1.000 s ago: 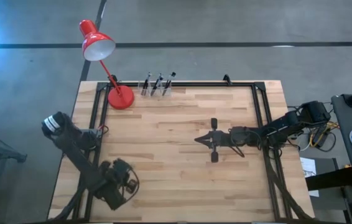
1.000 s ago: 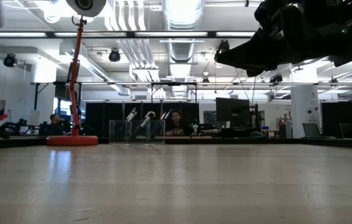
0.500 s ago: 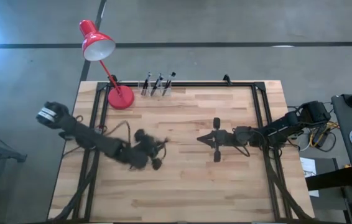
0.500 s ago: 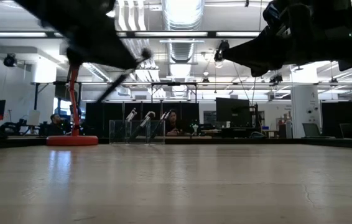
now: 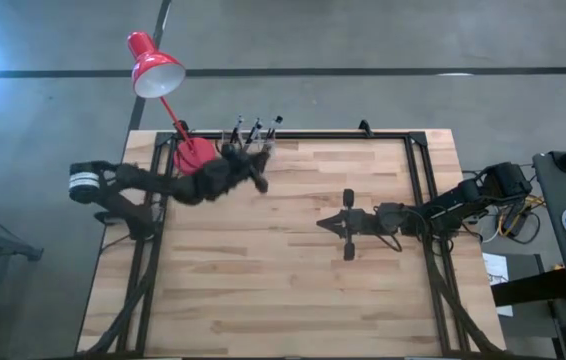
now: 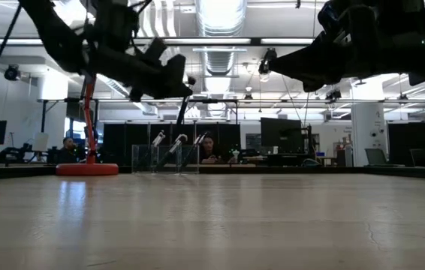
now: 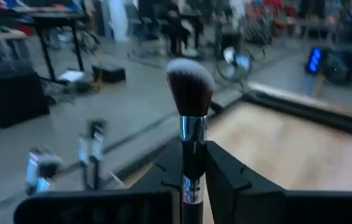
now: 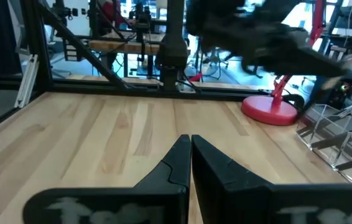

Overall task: Pick & Place Makeup Supplies
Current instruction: Put the makeup brush into the transparent organizer

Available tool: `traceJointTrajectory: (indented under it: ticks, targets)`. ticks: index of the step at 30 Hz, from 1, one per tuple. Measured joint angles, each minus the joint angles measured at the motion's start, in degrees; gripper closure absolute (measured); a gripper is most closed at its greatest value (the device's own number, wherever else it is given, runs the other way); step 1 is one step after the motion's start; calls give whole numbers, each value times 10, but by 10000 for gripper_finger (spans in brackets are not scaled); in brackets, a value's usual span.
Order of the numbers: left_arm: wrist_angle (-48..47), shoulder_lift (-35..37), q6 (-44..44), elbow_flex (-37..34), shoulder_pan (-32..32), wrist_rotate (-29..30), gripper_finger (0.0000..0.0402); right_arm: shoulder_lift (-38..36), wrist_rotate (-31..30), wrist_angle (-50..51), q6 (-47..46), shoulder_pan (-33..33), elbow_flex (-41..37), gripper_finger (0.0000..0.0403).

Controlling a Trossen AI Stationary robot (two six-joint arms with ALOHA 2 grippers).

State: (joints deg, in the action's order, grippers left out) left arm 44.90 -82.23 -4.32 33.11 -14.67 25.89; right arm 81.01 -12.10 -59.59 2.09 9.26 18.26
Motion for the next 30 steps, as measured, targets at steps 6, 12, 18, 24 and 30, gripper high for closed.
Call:
traceJointTrajectory:
  ticks: [6, 12, 18, 24, 30]
  targets:
    - [122, -54, 8, 8, -103, -70, 365, 0, 0, 0, 0, 0, 0, 394]
    - [129, -120, 30, 55, -139, -83, 366, 0, 0, 1, 4, 0, 0, 394]
    - [129, -162, 73, 105, -160, -83, 366, 0, 0, 2, 5, 0, 0, 394]
    - [119, -191, 73, 130, -187, -85, 366, 0, 0, 3, 5, 0, 0, 394]
    - [116, -228, 62, 138, -203, -85, 366, 0, 0, 6, 7, 0, 0, 394]
